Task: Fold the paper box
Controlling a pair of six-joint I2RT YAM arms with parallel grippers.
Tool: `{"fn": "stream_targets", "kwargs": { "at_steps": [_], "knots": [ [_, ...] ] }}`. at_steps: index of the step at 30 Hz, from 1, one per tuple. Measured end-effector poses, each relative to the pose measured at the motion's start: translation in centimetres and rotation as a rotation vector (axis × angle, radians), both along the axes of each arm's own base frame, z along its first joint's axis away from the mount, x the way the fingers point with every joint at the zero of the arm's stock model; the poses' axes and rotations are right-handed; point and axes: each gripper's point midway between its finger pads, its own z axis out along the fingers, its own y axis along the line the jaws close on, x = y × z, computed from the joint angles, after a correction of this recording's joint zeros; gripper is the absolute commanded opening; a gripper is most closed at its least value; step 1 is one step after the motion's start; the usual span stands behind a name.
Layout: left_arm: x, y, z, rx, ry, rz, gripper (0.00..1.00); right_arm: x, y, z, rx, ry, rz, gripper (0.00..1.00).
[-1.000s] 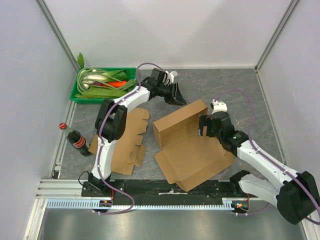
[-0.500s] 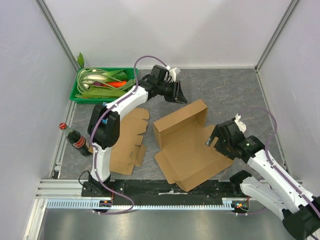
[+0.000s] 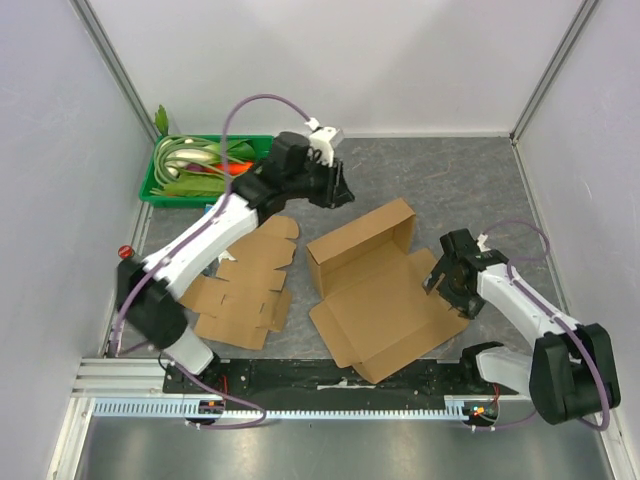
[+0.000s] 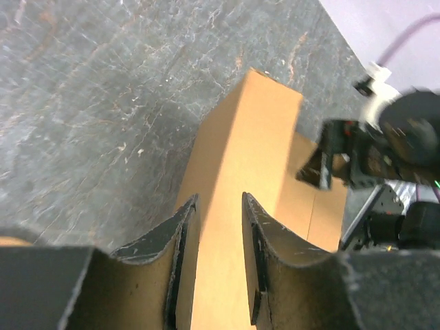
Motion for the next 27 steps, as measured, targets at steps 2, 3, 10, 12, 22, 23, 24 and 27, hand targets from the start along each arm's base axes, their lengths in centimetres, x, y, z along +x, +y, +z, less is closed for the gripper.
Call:
{"fn": "stream_targets", "kwargs": {
  "at_steps": [2,3,10,12,22,23,24,27],
  "knots": [
    [-2.2,1.9,2.7,-0.015,-0.084,-0.006,0.40,1.3,0.6,-0.4,0.020,-0.026,0.039,0.96],
    [-3.6,2.5,3.9,-0.025,-0.131,-0.018,0.41,1.9,1.0,-0.8,0.035,-0.032,0.054,0.96],
    [-19.7,0.0,6.5,-0.164,-0.356,-0.387,0.50,9.0,3.7,-0.8,0.099,-0.090,0.144,0.97],
    [-23.1,-1.1,3.5,-0.153,-0.337,-0.483,0.51,11.5,3.7,0.6,0.113,-0.136,0.165,0.98],
    [-29.3,-7.3,-13.6,0.196,-0.176,-0.716,0.51,14.5,-9.6,10.9,-0.054,-0.303,0.012,0.98],
    [-29.7,-7.3,-14.3,0.208,-0.173,-0.748,0.51,14.0,-9.5,11.8,-0.057,-0.318,0.029,0.98],
    [-30.1,-7.2,-15.1,0.222,-0.172,-0.788,0.51,13.4,-9.0,12.8,-0.049,-0.338,0.057,0.98],
    [-30.5,-7.1,-16.3,0.248,-0.207,-0.877,0.52,12.5,-7.3,15.0,0.000,-0.408,0.132,0.98]
  ]
}}
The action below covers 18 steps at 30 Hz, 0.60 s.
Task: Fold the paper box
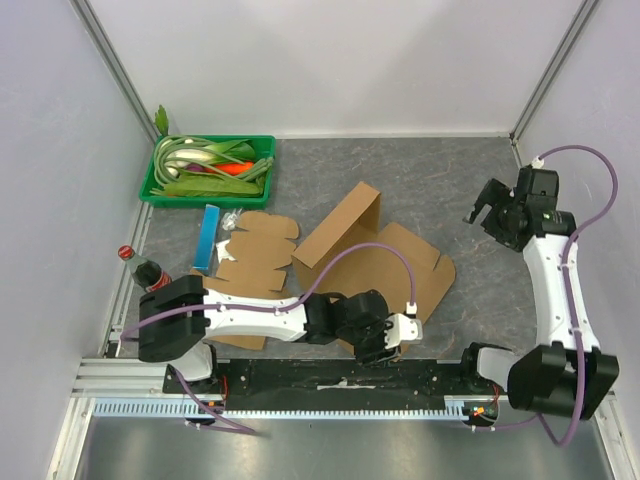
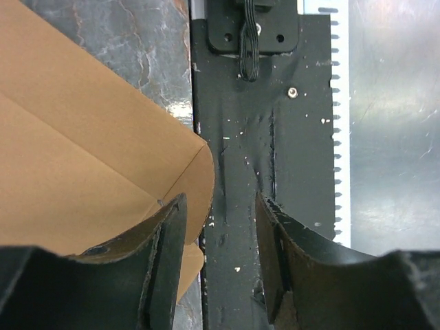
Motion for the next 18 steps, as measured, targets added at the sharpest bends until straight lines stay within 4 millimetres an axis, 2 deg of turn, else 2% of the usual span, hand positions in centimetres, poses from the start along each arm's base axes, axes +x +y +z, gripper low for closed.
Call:
{"fn": "stream_targets", "kwargs": {
  "at_steps": [2,4,7,9,13,18],
  "knots": [
    [-0.2,0.0,-0.7,0.011,-0.018,-0.042,0.51,-0.6,1.2,1.3,0.030,-0.044,0.049,0.98],
    [-0.3,-0.3,-1.3,0.021,-0.031,-0.073,0.50,-1.1,1.7,1.6,0.042,-0.058,0.070,0.98],
    [-0.7,-0.9,-2.7,0.047,-0.054,-0.115,0.44,-2.4,2.1,0.6,0.052,-0.031,0.086,0.98],
    [-0.9,-0.9,-3.8,0.068,-0.070,-0.134,0.38,-3.2,2.2,-0.7,0.060,0.011,0.087,0.98],
    [-0.3,-0.8,-5.5,0.112,-0.144,-0.133,0.21,-5.2,2.7,-4.2,0.094,0.111,0.076,0.98],
    [1.1,-1.8,-5.0,0.065,-0.250,-0.087,0.09,-9.3,6.0,-10.1,0.270,0.262,0.112,0.93]
  ]
}}
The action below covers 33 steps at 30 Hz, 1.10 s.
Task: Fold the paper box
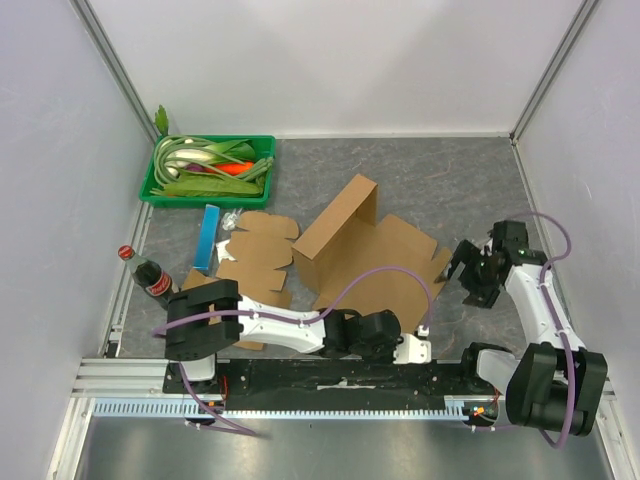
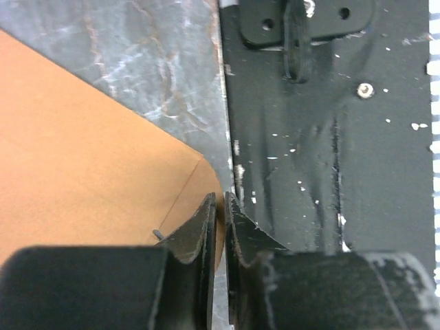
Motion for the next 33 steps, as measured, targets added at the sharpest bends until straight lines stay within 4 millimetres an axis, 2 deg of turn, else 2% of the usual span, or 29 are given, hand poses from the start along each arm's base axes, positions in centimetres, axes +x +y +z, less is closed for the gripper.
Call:
{"fn": "stream_targets", "kwargs": {
  "at_steps": [3,8,11,14,15,16,17,18,19,20,21,22,24,26,27,29,31,33],
  "knots": [
    [1.0,-0.2,1.1,-0.047,-0.051,0.039,0.02,-1.8,1.2,-1.6,0.057,0.056,0.025,0.92],
    [2.3,-0.9,4.2,-0.143,-0.109,0.092,0.02,-1.0,2.3,-1.1,0.112,-0.033,0.065,0.90],
    [2.8,-1.2,5.9,-0.197,-0.129,0.112,0.02,-1.0,3.5,-2.1,0.169,-0.053,0.089,0.86],
    [2.9,-1.3,7.4,-0.243,-0.135,0.117,0.02,-1.5,4.7,-3.5,0.206,-0.044,0.111,0.69],
    [2.8,-1.2,7.7,-0.254,-0.136,0.118,0.02,-1.4,5.0,-3.8,0.216,-0.047,0.118,0.48],
    [2.9,-1.2,8.1,-0.264,-0.137,0.119,0.03,-1.2,5.3,-3.9,0.222,-0.052,0.130,0.34],
    [2.9,-1.3,8.4,-0.273,-0.138,0.120,0.06,-0.8,5.7,-3.9,0.228,-0.066,0.144,0.21],
    [2.9,-1.3,8.6,-0.281,-0.139,0.121,0.21,-0.1,6.2,-3.7,0.240,-0.085,0.147,0.11],
    [3.0,-1.4,8.8,-0.287,-0.140,0.127,0.27,0.3,6.4,-3.6,0.239,-0.101,0.166,0.10],
    [3.2,-1.4,8.9,-0.292,-0.138,0.137,0.30,0.8,6.7,-3.3,0.231,-0.112,0.179,0.10],
    [3.4,-1.3,9.2,-0.297,-0.131,0.149,0.39,1.5,6.9,-2.8,0.222,-0.123,0.194,0.15],
    [3.5,-1.2,9.6,-0.311,-0.106,0.166,0.46,2.4,7.1,-2.2,0.215,-0.134,0.213,0.23],
    [4.5,-0.9,11.5,-0.358,-0.065,0.213,0.64,4.3,7.1,-1.1,0.198,-0.160,0.229,0.51],
    [5.8,-0.3,13.8,-0.400,-0.031,0.249,0.66,5.7,6.8,-0.2,0.170,-0.196,0.234,0.62],
    [6.2,-0.1,14.7,-0.414,-0.019,0.251,0.68,5.9,6.6,0.1,0.158,-0.211,0.233,0.68],
    [6.7,-0.3,15.6,-0.421,-0.008,0.244,0.69,5.6,6.4,0.6,0.144,-0.226,0.232,0.71],
    [6.0,-0.6,14.9,-0.395,0.006,0.204,0.69,5.5,6.2,1.1,0.145,-0.242,0.230,0.72],
    [5.2,-0.8,12.7,-0.335,0.011,0.161,0.69,5.5,5.9,1.6,0.153,-0.258,0.225,0.74]
  ]
}}
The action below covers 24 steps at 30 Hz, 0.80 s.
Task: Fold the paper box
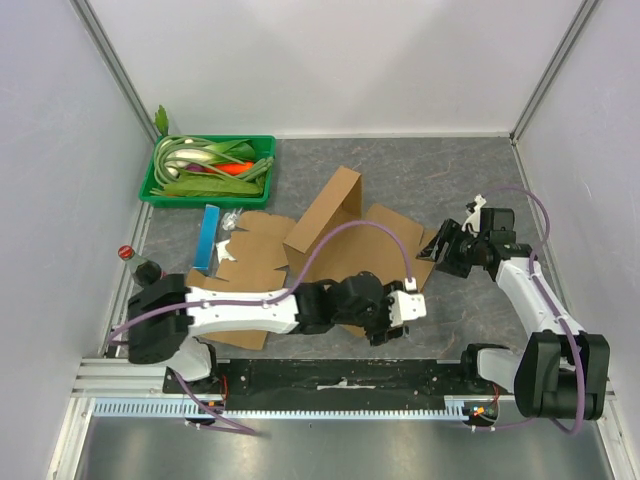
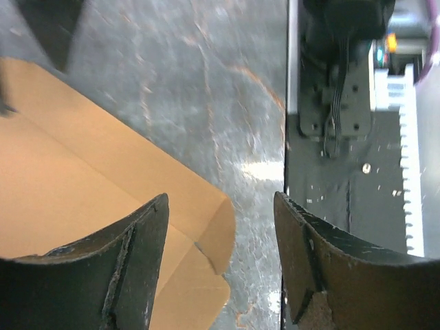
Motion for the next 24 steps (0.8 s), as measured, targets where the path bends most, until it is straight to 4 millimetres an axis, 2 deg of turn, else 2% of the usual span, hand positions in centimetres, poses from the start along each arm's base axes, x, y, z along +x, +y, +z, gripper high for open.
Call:
{"fn": "stream_targets", "kwargs": {
  "at_steps": [4,6,8,9,11,12,15,17,20,24],
  "knots": [
    [-0.8,0.2,-6.7,0.186,-0.008,-0.060,0.67,-0.1,-0.4,0.5,0.023,-0.019,0.002,0.76],
    [-0.7,0.7,-10.3,0.290,-0.019,-0.072,0.64,-0.3,-0.4,0.6,0.031,-0.026,0.007,0.77],
    [-0.5,1.4,-13.0,0.377,-0.021,-0.079,0.61,-0.6,-0.2,0.5,0.040,-0.026,0.015,0.78],
    [-0.4,1.6,-14.0,0.403,-0.021,-0.078,0.54,-0.8,-0.1,0.4,0.045,-0.021,0.018,0.78],
    [0.2,0.9,-13.5,0.387,-0.049,-0.070,0.40,-1.3,0.0,-0.1,0.052,-0.007,0.016,0.77],
    [0.5,0.8,-13.5,0.386,-0.064,-0.065,0.27,-1.6,0.0,-0.4,0.054,0.001,0.013,0.77],
    [1.3,0.8,-13.9,0.398,-0.107,-0.042,0.15,-2.3,0.1,-1.2,0.060,0.027,0.007,0.80],
    [1.7,0.8,-13.7,0.393,-0.140,-0.024,0.12,-2.7,0.4,-1.8,0.076,0.042,0.013,0.85],
    [1.9,1.3,-13.1,0.378,-0.174,0.001,0.11,-3.3,0.9,-2.3,0.109,0.054,0.023,0.89],
    [2.2,1.7,-10.7,0.328,-0.203,0.030,0.11,-3.3,2.3,-2.3,0.165,0.024,0.044,0.88]
  ]
}}
